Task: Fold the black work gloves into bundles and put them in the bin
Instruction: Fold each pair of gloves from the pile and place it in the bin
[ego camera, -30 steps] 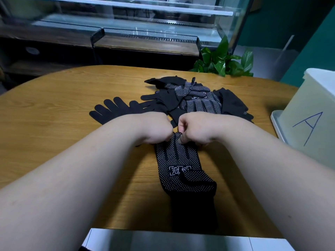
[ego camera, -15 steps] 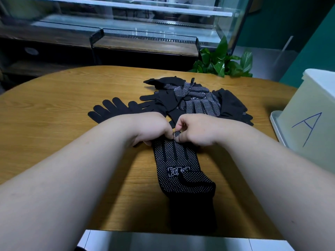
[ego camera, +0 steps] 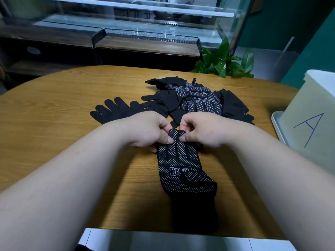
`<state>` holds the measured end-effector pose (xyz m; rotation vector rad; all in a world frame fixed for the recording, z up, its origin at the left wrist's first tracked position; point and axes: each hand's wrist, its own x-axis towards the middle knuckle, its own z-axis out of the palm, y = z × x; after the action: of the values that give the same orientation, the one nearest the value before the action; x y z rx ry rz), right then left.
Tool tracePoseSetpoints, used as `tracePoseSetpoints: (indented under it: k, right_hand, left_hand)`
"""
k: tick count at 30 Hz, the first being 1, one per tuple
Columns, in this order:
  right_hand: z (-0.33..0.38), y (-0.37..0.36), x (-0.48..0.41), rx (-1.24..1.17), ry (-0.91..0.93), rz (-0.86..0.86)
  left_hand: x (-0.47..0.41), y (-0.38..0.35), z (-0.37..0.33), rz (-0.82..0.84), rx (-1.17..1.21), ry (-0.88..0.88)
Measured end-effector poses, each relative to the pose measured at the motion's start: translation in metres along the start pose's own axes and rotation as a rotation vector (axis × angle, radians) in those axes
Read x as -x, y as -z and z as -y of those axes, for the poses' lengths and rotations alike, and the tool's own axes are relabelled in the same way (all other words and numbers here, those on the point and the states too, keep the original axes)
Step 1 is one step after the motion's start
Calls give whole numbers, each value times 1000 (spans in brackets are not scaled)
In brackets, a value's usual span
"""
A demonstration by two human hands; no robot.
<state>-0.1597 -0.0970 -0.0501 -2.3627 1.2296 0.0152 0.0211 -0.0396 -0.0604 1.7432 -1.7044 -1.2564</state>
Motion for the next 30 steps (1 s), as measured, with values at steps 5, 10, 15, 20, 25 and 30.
tracePoseSetpoints:
  k: [5, 10, 15, 20, 25, 30]
  right_hand:
    - [-8, -3, 27, -132, 42, -204]
    - [-6, -18, 65, -305, 42, -337]
    - [2, -32, 96, -302, 45, -385]
    - [7, -45, 119, -219, 108, -412]
    - [4, -60, 129, -131, 115, -375]
    - [3, -69, 135, -29, 122, -340]
  left_hand:
    - [15, -7, 2, -178, -7, -92]
    - [41, -25, 6, -342, -55, -174]
    - [64, -46, 9, -443, -152, -306]
    - [73, -62, 25, -471, -203, -480]
    - [81, -72, 36, -380, -232, -548]
    - [83, -78, 43, -325, -299, -577]
